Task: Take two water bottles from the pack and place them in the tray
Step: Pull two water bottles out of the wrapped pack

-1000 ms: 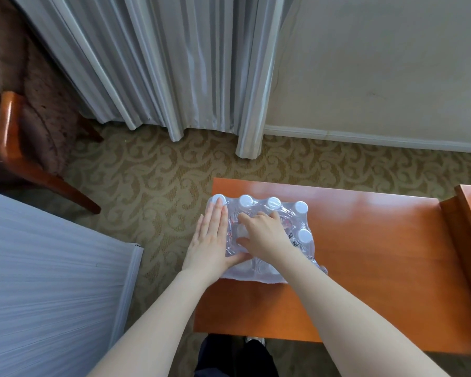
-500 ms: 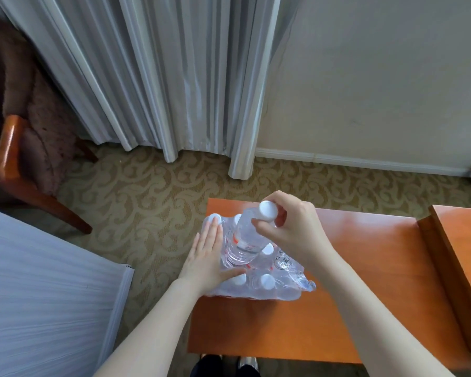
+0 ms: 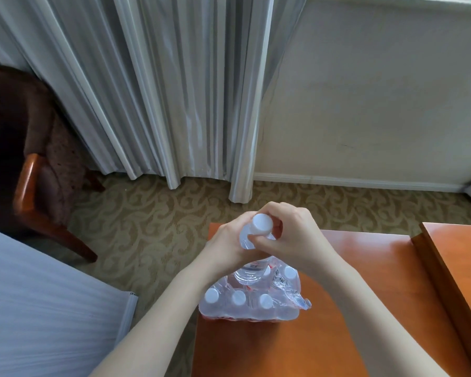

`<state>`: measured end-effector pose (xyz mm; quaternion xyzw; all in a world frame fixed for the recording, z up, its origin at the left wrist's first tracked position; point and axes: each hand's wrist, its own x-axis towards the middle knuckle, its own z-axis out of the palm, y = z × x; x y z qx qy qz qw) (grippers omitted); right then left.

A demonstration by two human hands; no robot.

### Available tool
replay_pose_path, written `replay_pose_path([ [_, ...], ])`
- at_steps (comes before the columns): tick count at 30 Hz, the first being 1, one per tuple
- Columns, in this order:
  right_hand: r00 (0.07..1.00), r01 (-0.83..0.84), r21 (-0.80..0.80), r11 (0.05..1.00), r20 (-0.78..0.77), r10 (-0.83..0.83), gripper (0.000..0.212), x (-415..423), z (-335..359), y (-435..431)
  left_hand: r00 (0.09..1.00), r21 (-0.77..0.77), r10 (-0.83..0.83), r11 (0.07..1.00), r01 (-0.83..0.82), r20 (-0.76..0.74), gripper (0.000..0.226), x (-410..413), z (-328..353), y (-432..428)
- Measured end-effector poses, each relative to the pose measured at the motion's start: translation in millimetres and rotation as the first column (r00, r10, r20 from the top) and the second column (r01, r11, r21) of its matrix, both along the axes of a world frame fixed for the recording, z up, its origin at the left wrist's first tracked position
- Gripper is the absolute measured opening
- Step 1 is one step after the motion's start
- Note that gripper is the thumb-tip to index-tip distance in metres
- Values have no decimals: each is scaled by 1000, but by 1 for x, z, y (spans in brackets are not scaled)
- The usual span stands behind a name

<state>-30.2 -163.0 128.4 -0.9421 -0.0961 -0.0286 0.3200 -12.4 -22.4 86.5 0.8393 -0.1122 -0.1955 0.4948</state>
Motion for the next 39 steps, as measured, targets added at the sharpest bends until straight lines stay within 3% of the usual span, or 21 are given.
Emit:
replay_pose_path([
  [3,1000,-29,56,998,-4,29,23,1,-1,2,999,-48,2,999,-1,34,23,-1,-1,3],
  [6,998,61,350,935,-29,-54,40,-4,-9,2,995,-134,96,987,-91,29,13,1,-4,7],
  [8,984,175,485,857,-46,-174,33,-10,-28,-2,990,-157,133,980,-126,38,23,4,-8,10],
  [9,972,228,457,860,-62,-224,27,-13,-44,-6,990,-164,139,978,-131,35,28,5,-10,11],
  [11,963,262,203,943,-125,-241,25,-16,-83,-15,990,-175,139,976,-132,25,34,9,-12,14],
  [13,960,118,-152,981,-235,-152,34,-16,-125,-22,990,-183,140,974,-135,19,40,12,-14,17],
  [17,939,-190,-587,787,-343,-29,39,-10,-175,-23,991,-193,136,972,-137,-15,42,18,-17,20],
  [20,966,-144,-702,698,-253,-54,46,-5,-189,-19,992,-197,125,972,-128,-27,42,20,-18,20],
  [31,937,122,-522,844,-220,-272,23,-5,-205,-10,992,-199,128,971,-129,-19,36,18,-20,22],
  [35,950,237,-278,931,-135,-283,32,-10,-196,-15,991,-189,132,973,-129,-1,34,17,-19,25],
  [39,947,320,12,947,5,-320,46,-22,-151,-29,991,-212,135,968,-131,6,32,17,-14,26],
])
